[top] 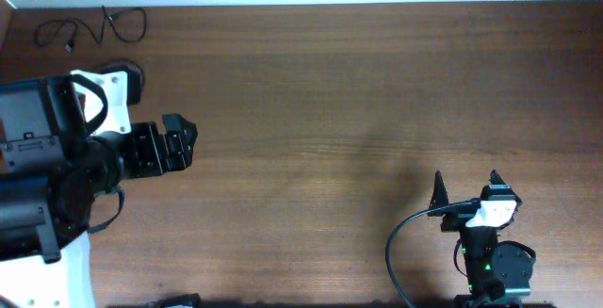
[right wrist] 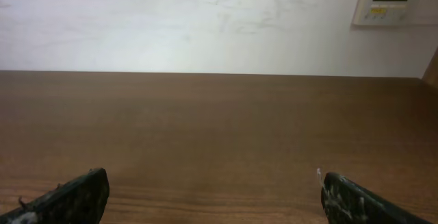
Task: Untangle cables
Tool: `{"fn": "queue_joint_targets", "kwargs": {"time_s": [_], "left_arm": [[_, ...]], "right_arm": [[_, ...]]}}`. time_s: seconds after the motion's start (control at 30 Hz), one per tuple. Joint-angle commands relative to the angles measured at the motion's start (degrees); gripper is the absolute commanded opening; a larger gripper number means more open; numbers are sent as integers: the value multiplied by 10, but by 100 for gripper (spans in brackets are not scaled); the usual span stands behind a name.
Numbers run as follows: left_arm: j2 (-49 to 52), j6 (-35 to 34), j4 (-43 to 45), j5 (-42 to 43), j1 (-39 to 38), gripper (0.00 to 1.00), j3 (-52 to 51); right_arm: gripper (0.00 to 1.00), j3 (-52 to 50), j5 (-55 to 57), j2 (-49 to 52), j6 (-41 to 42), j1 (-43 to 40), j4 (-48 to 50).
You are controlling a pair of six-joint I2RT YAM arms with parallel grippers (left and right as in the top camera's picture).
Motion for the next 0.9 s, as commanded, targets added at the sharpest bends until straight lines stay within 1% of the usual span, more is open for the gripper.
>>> {"fn": "queue_joint_targets", "kwargs": {"time_s": [0.0,0.13,0.23,0.3,0.43,0.5,0.6,0.73,0.87], "left_arm": [[-37,27,-1,-29,-3,99,-19],[-100,26,22,-30,-2,99,-73],[-164,26,22,-53,-2,99,-114],[-201,52,27,-59,-2,99,-155],[-222,66,61,-59,-2,99,-224],[-222,66,94,-59,-2,99,-257],[-241,66,163,-48,-2,99,-332],[-320,65,292,-49,-2,99,-495],[-396,65,417,-49,-2,99,-622]], "right_arm": [[98,-3,3,-6,0,0,-4],[98,-3,3,-6,0,0,-4],[98,-3,3,-6,0,0,-4],[98,-3,3,-6,0,0,-4],[98,-3,3,-6,0,0,-4],[98,-3,3,-6,0,0,-4],[98,-3,3,-6,0,0,-4],[99,-3,4,-6,0,0,-4],[98,-3,3,-6,0,0,-4]]}}
